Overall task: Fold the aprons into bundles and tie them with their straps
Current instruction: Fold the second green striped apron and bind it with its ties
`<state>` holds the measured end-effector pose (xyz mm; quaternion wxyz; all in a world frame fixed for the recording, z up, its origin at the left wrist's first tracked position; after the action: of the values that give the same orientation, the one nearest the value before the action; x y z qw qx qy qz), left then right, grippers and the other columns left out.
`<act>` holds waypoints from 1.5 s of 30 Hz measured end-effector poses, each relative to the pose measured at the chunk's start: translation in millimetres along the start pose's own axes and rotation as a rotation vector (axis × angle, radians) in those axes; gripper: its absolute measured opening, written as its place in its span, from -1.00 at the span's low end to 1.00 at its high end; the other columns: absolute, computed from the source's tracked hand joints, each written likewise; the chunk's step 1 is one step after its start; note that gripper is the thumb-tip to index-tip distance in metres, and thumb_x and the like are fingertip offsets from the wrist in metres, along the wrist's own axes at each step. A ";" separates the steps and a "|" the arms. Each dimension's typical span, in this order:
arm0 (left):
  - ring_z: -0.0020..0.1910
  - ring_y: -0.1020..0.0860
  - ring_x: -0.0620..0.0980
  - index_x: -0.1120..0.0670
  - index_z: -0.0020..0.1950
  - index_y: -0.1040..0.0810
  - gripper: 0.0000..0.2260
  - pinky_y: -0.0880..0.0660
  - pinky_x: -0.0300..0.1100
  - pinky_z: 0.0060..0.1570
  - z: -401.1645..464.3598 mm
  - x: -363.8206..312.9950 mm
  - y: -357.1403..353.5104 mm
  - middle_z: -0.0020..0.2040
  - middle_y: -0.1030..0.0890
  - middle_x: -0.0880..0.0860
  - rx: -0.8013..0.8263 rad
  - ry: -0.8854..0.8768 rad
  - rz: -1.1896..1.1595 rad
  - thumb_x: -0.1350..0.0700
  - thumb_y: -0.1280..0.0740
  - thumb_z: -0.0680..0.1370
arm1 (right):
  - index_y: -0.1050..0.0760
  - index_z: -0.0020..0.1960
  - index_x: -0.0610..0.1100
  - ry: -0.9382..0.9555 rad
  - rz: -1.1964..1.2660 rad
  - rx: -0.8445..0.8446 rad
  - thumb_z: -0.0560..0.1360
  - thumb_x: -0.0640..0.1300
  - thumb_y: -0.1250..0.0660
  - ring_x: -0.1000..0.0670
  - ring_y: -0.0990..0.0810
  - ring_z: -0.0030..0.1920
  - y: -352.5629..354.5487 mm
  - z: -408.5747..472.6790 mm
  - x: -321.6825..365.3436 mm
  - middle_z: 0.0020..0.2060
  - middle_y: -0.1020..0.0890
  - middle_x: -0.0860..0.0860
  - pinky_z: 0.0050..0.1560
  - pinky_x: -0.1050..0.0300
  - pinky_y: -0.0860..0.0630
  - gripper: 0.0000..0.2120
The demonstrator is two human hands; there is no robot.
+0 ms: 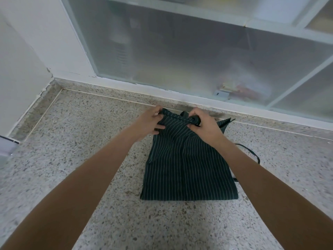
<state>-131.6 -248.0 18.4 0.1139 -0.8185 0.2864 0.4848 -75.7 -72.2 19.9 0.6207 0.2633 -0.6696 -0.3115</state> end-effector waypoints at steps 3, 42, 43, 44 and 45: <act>0.14 -0.50 0.05 -0.08 0.35 -0.27 -0.73 -0.45 0.06 0.13 -11.6 10.8 -4.0 0.21 -0.40 -0.05 0.063 -0.004 0.059 0.08 -0.12 0.65 | -0.29 0.01 -0.04 -0.002 -0.203 0.076 0.52 -0.20 -0.31 -0.13 -0.58 -0.15 -9.6 -12.8 0.4 -0.05 -0.61 -0.06 -0.11 -0.05 -0.55 -0.80; 0.45 -0.20 0.08 0.10 0.50 0.34 0.07 -0.21 -0.13 0.36 -48.7 156.5 -33.5 0.52 -0.07 0.12 0.120 0.113 0.399 0.27 -0.49 0.39 | -0.13 0.36 -0.08 -0.683 0.025 0.257 0.39 0.04 -0.47 -0.15 -0.55 0.11 -116.3 -117.0 -15.1 0.14 -0.54 -0.09 0.22 -0.20 -0.41 -0.28; 0.47 -0.16 0.07 0.09 0.50 0.35 0.08 -0.17 -0.12 0.39 -49.7 158.4 -33.7 0.54 -0.02 0.11 0.127 0.121 0.391 0.27 -0.50 0.38 | -0.12 0.36 -0.08 -0.668 0.026 0.240 0.40 -0.02 -0.47 -0.16 -0.56 0.08 -116.6 -115.5 -12.2 0.11 -0.55 -0.11 0.21 -0.21 -0.42 -0.30; 0.48 -0.13 0.06 0.08 0.50 0.35 0.09 -0.14 -0.11 0.42 -50.3 159.6 -34.1 0.54 0.01 0.10 0.135 0.120 0.389 0.26 -0.50 0.37 | -0.11 0.36 -0.08 -0.649 0.068 0.216 0.42 -0.09 -0.45 -0.16 -0.58 0.04 -116.6 -114.3 -9.7 0.06 -0.57 -0.13 0.17 -0.19 -0.45 -0.33; 0.49 -0.11 0.05 0.08 0.50 0.35 0.10 -0.12 -0.12 0.44 -50.8 160.8 -34.2 0.55 0.04 0.08 0.140 0.113 0.394 0.26 -0.51 0.37 | -0.10 0.38 -0.08 -0.636 0.146 0.192 0.44 -0.15 -0.42 -0.15 -0.59 -0.02 -115.8 -115.0 -7.3 0.02 -0.57 -0.15 0.12 -0.14 -0.50 -0.34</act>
<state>-16.0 -301.5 -97.2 0.0572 -0.7627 0.4796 0.4300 35.5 -154.5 -67.0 0.3740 0.1615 -0.8729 -0.2684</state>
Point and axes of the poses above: each hand's wrist, its own z-axis towards the middle knuckle, its own y-axis out of the back of the hand, x = y × z, the point moved 5 cm from there along z, towards the middle knuckle
